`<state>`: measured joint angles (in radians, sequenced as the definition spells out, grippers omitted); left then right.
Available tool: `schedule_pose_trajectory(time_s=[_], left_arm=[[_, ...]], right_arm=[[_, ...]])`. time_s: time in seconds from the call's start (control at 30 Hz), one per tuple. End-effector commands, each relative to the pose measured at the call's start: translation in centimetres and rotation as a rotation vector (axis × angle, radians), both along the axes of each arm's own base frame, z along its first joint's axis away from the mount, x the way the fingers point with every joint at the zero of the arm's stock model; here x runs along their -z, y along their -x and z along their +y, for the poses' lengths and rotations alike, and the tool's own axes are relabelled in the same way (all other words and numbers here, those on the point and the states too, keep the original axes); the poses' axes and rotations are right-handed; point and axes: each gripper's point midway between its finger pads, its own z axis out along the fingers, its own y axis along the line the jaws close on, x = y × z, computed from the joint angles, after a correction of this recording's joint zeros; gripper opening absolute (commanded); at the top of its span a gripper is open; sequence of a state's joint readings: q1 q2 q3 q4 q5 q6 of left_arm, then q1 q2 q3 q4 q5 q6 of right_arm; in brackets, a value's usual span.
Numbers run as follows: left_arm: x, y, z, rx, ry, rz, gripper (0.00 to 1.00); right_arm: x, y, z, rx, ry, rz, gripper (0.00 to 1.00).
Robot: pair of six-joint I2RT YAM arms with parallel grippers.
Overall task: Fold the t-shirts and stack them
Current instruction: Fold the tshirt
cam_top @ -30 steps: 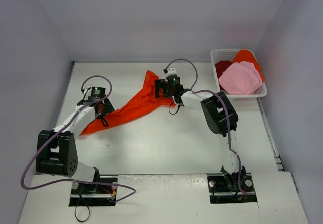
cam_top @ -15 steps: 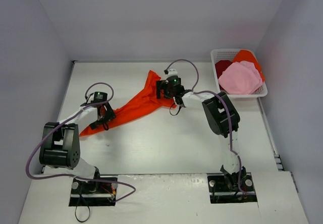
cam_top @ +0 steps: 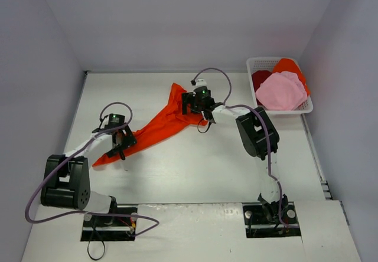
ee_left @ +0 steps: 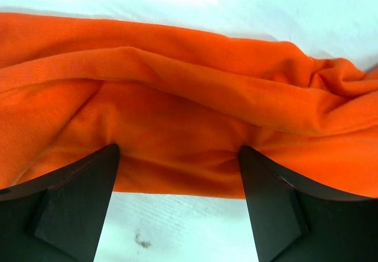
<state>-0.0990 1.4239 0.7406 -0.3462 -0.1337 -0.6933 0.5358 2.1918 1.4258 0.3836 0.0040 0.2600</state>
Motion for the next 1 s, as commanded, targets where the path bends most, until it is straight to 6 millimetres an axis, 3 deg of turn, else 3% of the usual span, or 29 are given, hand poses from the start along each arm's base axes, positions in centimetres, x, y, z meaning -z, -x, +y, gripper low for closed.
schedule_pose_trajectory(time_s=[0.0, 0.5, 0.67, 0.83, 0.97], left_arm=[[-1.0, 0.9, -1.4, 0.014, 0.061, -0.005, 0.77], [0.1, 3.9, -5.0, 0.032, 0.17, 0.046, 0.77], [-1.0, 4.6, -6.7, 0.061, 0.192, 0.028, 0.77], [-2.7, 5.3, -7.0, 0.058, 0.216, -0.007, 0.77], [-2.9, 6.3, -7.1, 0.048, 0.229, -0.014, 0.77]], right_arm=[[-2.4, -1.5, 1.1, -0.016, -0.052, -0.043, 0.93], [-2.2, -2.4, 2.2, -0.03, -0.084, -0.034, 0.93], [-1.9, -2.7, 2.2, -0.026, -0.077, -0.037, 0.93], [-1.5, -3.2, 2.8, -0.038, -0.09, -0.033, 0.93], [-1.4, -3.7, 3.3, -0.047, -0.099, -0.036, 0.93]])
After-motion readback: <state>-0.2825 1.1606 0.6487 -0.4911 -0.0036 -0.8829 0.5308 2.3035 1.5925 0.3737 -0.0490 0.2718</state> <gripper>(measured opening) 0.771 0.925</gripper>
